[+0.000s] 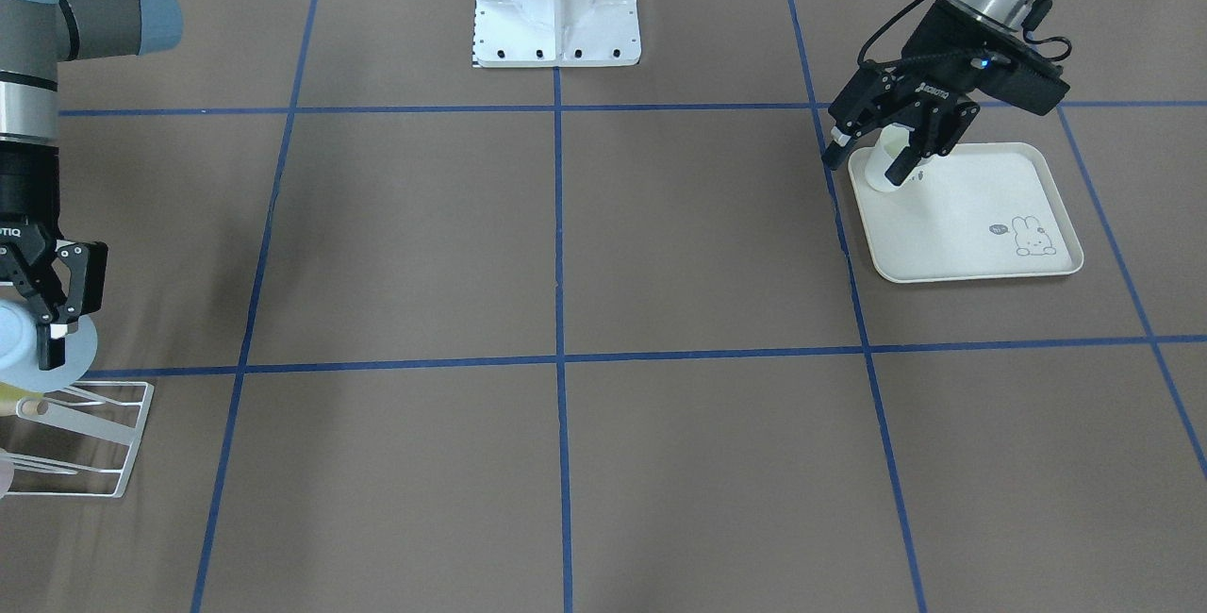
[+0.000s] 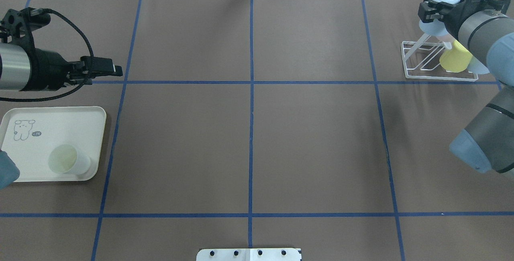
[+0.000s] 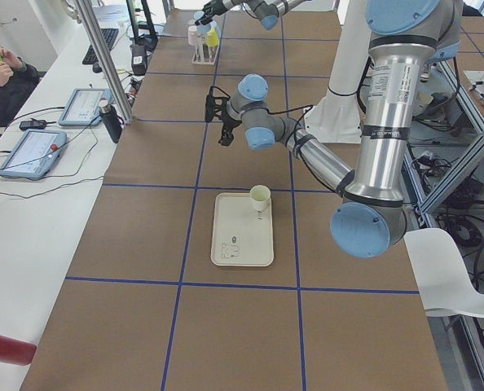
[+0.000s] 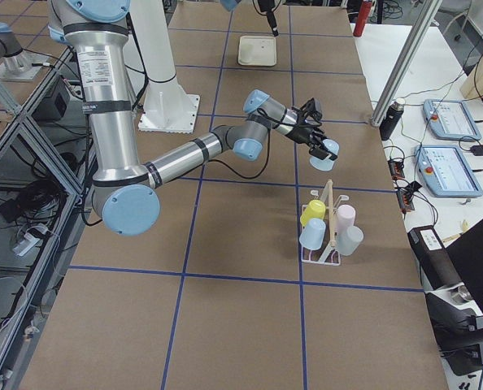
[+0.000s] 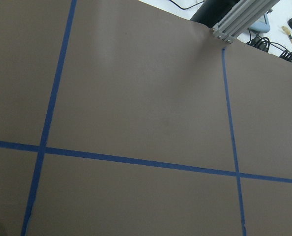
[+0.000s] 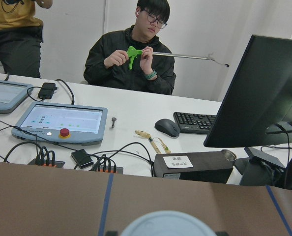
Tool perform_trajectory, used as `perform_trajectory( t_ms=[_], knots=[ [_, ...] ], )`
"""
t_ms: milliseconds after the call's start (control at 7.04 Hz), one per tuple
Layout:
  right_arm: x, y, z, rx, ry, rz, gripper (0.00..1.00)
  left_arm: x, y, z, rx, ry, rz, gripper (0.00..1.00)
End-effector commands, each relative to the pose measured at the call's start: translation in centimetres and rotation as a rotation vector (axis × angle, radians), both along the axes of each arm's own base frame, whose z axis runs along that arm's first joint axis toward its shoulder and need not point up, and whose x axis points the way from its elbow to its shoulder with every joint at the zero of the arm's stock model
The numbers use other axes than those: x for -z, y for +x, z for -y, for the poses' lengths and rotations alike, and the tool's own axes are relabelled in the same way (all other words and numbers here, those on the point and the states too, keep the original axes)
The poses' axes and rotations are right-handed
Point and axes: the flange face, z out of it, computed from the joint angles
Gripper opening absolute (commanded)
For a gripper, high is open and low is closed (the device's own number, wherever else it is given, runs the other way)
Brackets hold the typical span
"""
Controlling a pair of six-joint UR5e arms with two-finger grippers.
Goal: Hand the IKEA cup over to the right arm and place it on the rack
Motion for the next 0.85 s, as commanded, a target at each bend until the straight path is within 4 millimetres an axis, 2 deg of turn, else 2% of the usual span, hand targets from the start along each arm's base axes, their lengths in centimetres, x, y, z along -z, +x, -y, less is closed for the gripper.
perform_trajectory(
  t_ms=[0,426,710],
  knots=[
    [-1.9,0.5,-0.5,-0.005,-0.026,-0.026,0.0,0.1,0.0,-0.1,-0.001,0.001,0.001,1.0],
    [-3.3,0.5,-0.6,-0.005,-0.046,-0.04,0.0,0.7,-0.3,-0.3,0.001,0.004,-0.009,1.0],
    [-4.9,0.2,-0.3,-0.003,-0.071,-0.057,0.0,0.7,-0.2,-0.4,-0.002,0.003,-0.008,1.0]
  ],
)
